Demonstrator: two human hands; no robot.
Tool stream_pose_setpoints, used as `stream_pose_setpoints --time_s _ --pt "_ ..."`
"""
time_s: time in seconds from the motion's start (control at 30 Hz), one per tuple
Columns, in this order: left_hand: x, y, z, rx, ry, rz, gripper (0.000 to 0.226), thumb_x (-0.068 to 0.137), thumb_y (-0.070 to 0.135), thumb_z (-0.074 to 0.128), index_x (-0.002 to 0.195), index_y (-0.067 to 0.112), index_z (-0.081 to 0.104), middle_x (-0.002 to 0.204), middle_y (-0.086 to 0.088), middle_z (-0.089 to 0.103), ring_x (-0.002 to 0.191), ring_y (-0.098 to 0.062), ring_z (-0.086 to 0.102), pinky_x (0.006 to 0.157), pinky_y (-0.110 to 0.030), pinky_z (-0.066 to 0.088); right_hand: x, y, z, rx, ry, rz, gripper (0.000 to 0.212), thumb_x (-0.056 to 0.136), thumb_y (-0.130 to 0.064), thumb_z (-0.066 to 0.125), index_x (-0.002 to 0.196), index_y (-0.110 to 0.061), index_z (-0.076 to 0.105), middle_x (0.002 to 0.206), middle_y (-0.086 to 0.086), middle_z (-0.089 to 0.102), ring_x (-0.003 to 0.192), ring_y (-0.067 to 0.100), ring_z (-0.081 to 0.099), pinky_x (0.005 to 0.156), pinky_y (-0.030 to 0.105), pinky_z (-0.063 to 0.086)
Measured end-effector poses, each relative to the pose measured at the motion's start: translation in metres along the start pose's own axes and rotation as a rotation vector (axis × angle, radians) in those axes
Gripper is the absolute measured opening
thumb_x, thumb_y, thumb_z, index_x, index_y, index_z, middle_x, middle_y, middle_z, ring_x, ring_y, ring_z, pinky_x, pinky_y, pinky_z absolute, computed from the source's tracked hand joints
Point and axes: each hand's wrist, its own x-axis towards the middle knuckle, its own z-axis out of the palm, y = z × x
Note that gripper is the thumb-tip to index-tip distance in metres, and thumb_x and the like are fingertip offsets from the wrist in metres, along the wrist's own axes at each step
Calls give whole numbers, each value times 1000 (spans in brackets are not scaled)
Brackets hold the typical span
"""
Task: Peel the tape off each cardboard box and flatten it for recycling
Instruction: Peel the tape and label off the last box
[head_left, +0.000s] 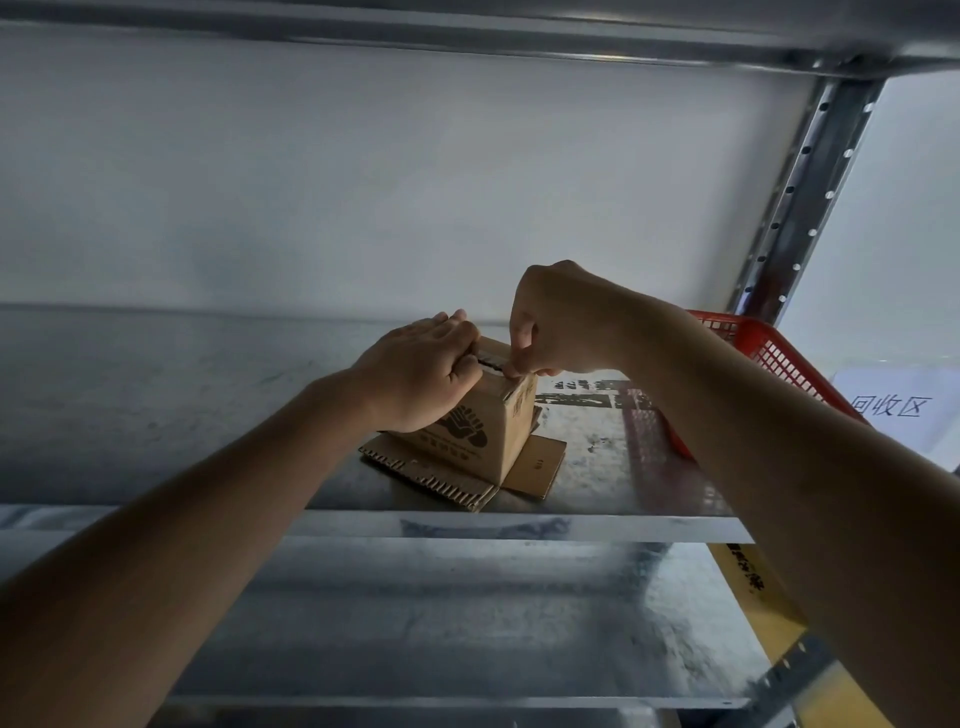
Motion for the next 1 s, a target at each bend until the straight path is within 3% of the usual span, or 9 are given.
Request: stream_pose_setpoints --time_s 0.1,0.2,0.37,0.5,0.63,0.73,0.8,0.87,1.0 --pt "-1 1 0 2 9 2 44 109 40 26 142 18 46 171 -9 23 159 -22 17 124 -40 19 0 -2 2 -35 17 -6 12 81 -23 88 75 -19 78 69 -2 70 65 17 70 66 30 58" --pt "-1 2 -1 5 7 -2 42 110 39 27 140 19 47 171 -8 23 158 -21 17 124 -40 19 1 -7 7 -115 54 -33 10 83 -18 84 81 -15 75 84 2 72 74 18 68 66 29 57" --pt "-1 4 -3 5 -6 -7 43 108 39 26 138 17 47 170 -9 24 158 -22 19 126 -42 22 3 -14 8 -244 61 -65 29 87 -19 76 72 -20 52 80 3 64 81 25 67 75 37 61" --pt "-6 8 -8 6 8 -5 55 100 45 19 135 14 50 167 -12 31 155 -24 27 124 -42 26 5 -15 2 -186 1 -31 9 89 -19 78 89 -11 74 86 9 72 76 25 72 78 43 64" --pt "-7 10 -9 18 -2 -23 53 97 45 19 125 13 49 157 -16 43 145 -29 39 116 -43 33 6 -20 6 -196 15 -43 14 90 -21 78 100 -12 73 102 9 68 88 27 67 82 43 61" --pt "-5 10 -8 -14 -12 -67 40 103 38 25 125 13 48 146 -19 49 137 -32 44 111 -42 34 9 -23 9 -243 40 -44 9 90 -11 73 85 -12 65 86 7 62 75 23 61 65 33 54" --pt "-5 10 -8 -25 -23 -71 41 104 37 27 131 13 47 148 -18 48 139 -31 42 113 -41 32 10 -25 13 -277 71 -38 32 90 -5 68 69 -15 47 70 5 51 61 17 50 51 27 38" --pt "-5 10 -9 -16 -33 -56 46 104 39 26 138 14 45 152 -16 45 142 -29 40 116 -41 31 9 -27 15 -305 79 -53 38 89 -4 68 66 -16 40 65 3 48 59 16 48 51 27 36" --pt "-4 10 -10 18 -57 -21 55 104 43 25 148 15 40 160 -12 38 150 -23 33 123 -42 26 7 -32 17 -375 88 -115 49 87 -10 74 66 -22 31 66 -1 46 70 21 56 64 33 48"
